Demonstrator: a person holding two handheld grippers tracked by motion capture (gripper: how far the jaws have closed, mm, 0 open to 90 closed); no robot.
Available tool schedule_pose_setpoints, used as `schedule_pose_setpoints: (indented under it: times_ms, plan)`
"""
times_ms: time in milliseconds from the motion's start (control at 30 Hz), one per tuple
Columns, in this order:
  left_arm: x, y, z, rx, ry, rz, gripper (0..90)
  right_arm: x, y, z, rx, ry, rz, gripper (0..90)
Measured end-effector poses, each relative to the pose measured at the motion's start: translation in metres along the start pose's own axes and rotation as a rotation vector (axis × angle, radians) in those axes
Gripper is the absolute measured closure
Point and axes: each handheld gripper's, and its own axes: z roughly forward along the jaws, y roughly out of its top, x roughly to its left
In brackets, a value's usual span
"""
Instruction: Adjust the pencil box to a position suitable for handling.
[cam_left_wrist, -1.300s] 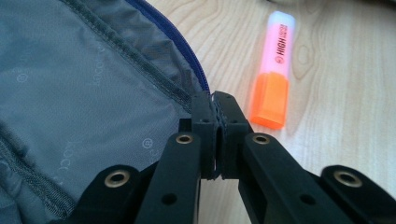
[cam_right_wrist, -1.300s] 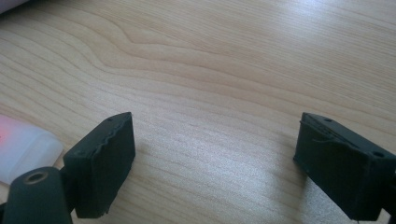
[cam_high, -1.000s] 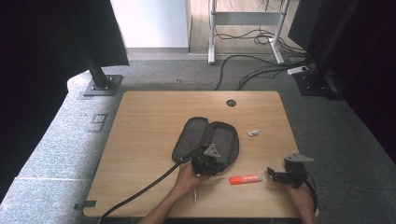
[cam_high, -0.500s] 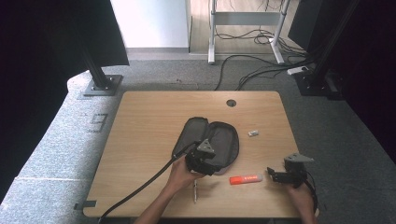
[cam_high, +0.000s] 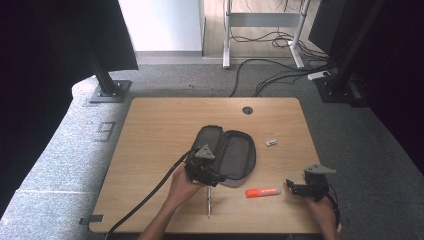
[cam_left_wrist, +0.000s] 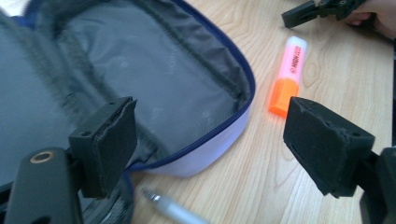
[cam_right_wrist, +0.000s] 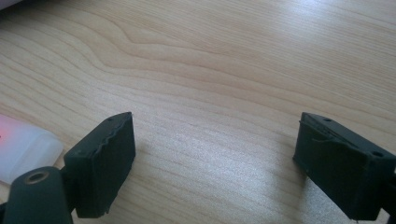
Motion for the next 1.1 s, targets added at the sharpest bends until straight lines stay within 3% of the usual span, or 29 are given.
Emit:
schedule_pose_setpoints:
  times_ms: [400,667,1100]
  plan:
    - [0.010,-0.020,-0.028,-0.017,0.079,-0.044,13.3,0.000,0.000,0.000,0.000,0.000,0.000,11.9]
    - [0.019,-0.038,-0.046,-0.024,0.137,-0.082,6.3,0.000,0.000,0.000,0.000,0.000,0.000,11.8]
    - [0.028,-0.069,-0.056,-0.027,0.216,-0.095,0.0,0.000,0.000,0.000,0.000,0.000,0.000,11.9]
